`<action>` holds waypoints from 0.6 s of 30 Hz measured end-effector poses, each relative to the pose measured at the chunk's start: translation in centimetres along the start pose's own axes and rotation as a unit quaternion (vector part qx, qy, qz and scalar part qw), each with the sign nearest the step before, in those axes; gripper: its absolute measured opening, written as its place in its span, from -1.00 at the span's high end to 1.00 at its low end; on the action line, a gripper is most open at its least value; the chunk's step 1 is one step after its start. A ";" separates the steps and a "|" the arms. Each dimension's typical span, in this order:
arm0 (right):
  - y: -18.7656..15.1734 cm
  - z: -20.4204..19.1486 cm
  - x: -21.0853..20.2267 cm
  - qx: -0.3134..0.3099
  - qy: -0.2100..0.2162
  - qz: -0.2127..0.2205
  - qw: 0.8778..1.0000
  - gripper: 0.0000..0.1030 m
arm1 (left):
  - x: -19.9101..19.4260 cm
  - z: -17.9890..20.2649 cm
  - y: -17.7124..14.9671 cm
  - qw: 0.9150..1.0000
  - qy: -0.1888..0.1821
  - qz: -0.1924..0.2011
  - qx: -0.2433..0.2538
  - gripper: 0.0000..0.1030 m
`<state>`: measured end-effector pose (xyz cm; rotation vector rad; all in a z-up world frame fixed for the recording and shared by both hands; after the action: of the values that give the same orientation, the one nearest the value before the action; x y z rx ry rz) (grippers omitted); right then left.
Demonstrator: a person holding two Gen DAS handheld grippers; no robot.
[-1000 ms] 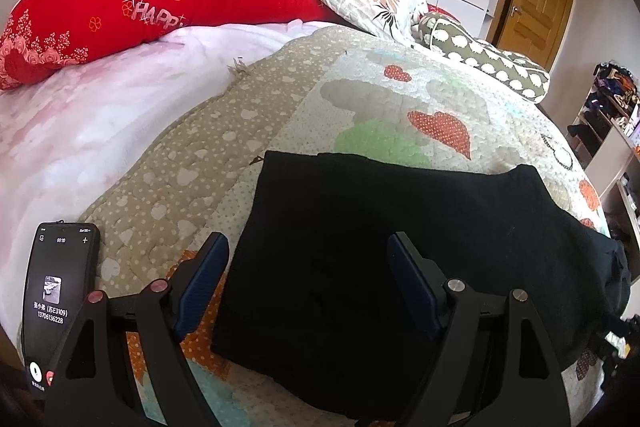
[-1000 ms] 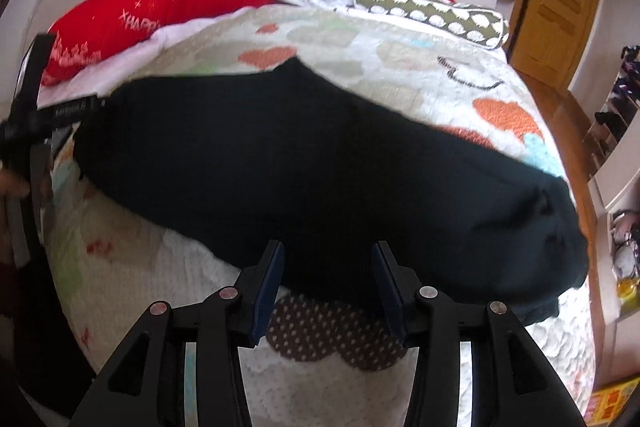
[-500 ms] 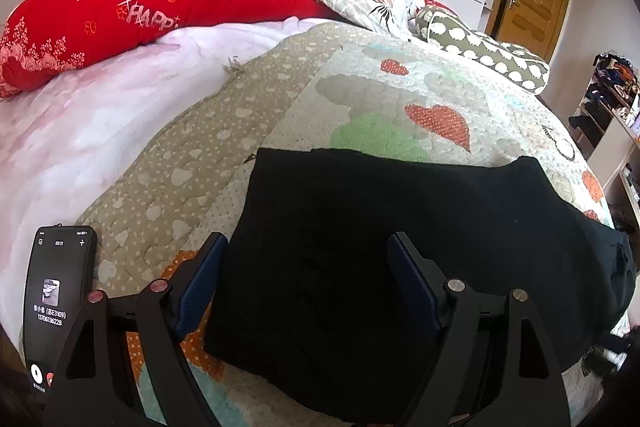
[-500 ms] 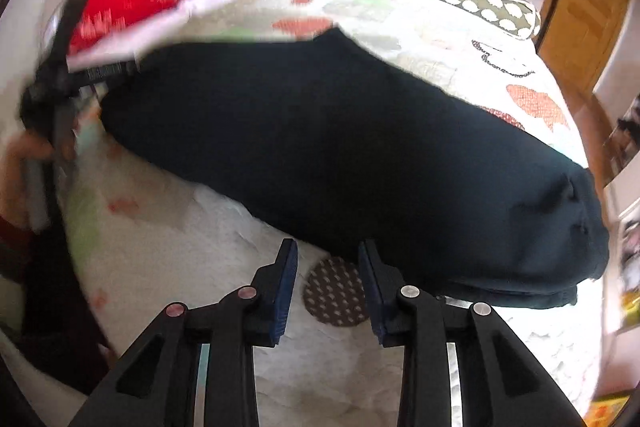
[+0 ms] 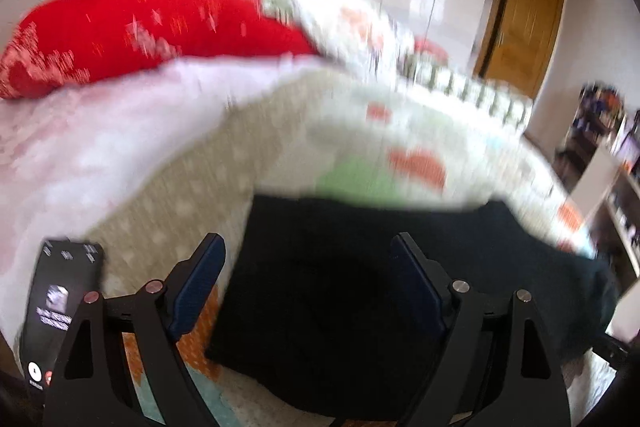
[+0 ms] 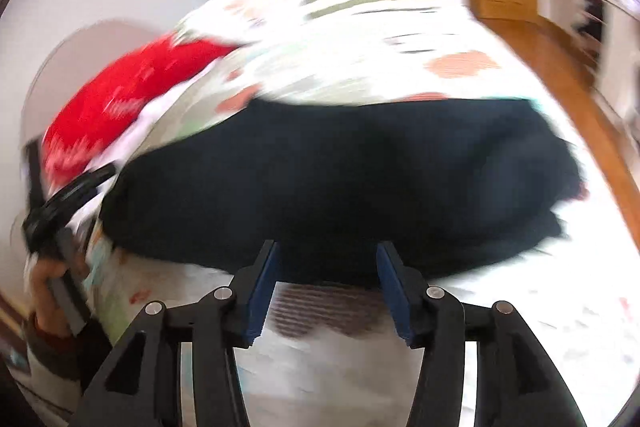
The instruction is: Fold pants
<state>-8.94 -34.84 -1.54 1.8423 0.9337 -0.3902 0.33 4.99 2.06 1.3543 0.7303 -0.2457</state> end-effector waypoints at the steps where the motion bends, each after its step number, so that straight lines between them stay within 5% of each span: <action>1: 0.0 1.8 -1.1 0.034 -0.005 0.016 0.999 -0.07 | -0.6 0.1 0.3 1.000 -0.003 0.014 0.002 -0.67; 5: -0.2 6.6 -2.3 0.134 0.006 0.042 0.990 -0.18 | -0.2 2.5 -0.2 0.999 -0.021 -0.013 0.039 -0.71; 9: 0.9 8.8 -1.9 0.143 0.001 0.059 0.988 -0.20 | -0.9 7.3 -0.6 0.993 -0.082 -0.040 0.069 -0.71; 13: 1.7 10.7 -1.3 0.185 0.025 0.079 0.979 -0.31 | -1.9 14.0 -1.8 0.974 -0.182 -0.096 0.097 -0.71; 18: 3.0 11.8 0.2 0.190 0.032 0.114 0.975 -0.31 | -1.4 20.4 -4.4 0.958 -0.210 -0.133 0.144 -0.71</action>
<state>-4.95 -45.76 -5.14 2.2966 0.7118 -0.3860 3.61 -15.55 0.12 1.4094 0.5253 -0.8560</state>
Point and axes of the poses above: each gripper's, at about its wrist camera, not at the fingertips, and x roughly the way its jaws point, z to its right, y to its top, the point moved 9 cm from there along x, roughly the way its jaws point, and after that the axes turned 12 degrees about y, right-handed, at the moved point
